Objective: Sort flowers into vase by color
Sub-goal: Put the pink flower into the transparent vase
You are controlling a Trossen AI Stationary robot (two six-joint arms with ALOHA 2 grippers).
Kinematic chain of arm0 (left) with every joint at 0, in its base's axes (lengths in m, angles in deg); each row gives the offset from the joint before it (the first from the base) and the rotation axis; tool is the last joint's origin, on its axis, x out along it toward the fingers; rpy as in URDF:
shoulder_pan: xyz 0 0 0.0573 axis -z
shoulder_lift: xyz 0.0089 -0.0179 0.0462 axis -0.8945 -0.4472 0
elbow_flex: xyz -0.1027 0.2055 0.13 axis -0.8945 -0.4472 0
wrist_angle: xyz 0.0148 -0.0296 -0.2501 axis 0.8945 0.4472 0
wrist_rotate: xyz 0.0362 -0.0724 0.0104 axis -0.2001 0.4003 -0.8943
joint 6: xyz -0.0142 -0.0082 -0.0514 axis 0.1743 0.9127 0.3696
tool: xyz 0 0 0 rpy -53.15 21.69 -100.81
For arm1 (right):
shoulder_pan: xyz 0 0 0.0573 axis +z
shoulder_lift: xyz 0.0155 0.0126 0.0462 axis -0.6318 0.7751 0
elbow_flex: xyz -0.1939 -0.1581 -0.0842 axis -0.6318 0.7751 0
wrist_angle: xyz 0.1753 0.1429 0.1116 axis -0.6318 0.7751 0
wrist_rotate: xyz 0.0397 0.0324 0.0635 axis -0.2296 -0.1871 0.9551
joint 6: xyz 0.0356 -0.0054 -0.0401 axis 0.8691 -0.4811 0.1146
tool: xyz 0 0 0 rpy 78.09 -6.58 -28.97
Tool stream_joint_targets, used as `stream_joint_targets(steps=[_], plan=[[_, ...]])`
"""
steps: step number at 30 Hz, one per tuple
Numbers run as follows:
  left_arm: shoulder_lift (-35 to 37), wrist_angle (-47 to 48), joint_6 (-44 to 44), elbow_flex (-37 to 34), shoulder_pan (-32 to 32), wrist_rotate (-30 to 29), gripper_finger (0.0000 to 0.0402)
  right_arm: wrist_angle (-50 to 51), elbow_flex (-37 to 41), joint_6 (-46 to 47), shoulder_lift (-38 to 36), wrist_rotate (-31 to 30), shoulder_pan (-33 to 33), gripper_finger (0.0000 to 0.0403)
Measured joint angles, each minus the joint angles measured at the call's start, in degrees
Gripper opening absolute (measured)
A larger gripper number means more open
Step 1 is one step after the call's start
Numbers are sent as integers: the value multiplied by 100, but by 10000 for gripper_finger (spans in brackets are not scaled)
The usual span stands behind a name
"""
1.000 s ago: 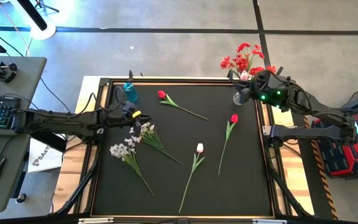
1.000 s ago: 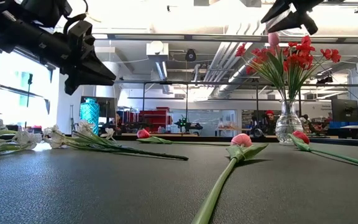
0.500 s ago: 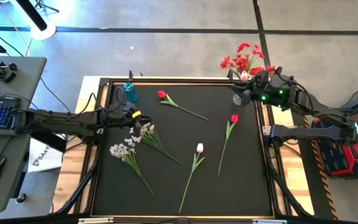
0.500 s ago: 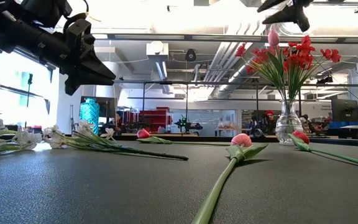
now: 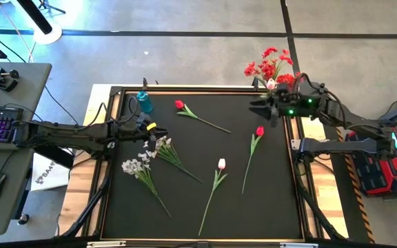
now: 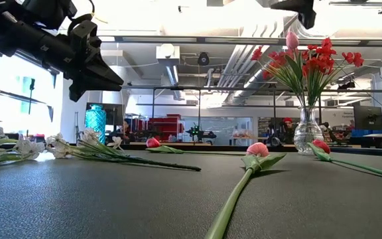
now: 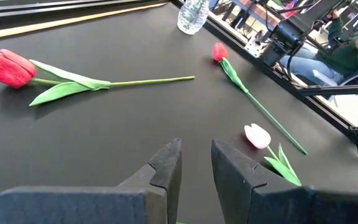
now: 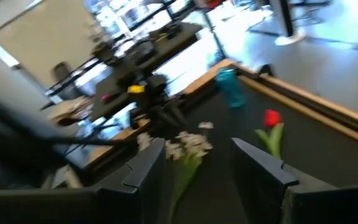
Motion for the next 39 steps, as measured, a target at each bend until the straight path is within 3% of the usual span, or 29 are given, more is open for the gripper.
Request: stream_joint_targets(steps=[5, 8, 14, 20, 30, 39], plan=[[0, 243, -58, 168, 0, 0, 74, -422, 0, -23, 48, 848, 0, 165], [2, 547, -354, 346, 0, -2, 74, -691, -2, 4, 165, 1035, 77, 165], [2, 927, -545, 520, 0, -2, 74, -869, -2, -10, 873, 963, 516, 165], [2, 927, -501, 529, 2, -1, 74, -1261, -2, -25, 1691, 466, 928, 165], [2, 1082, -454, 529, 2, 102, 74, -1437, -2, 126, 1907, 390, 1089, 165], [2, 1640, -325, 529, 17, 262, 74, -1439, -4, 116, 2692, 149, 1236, 165]])
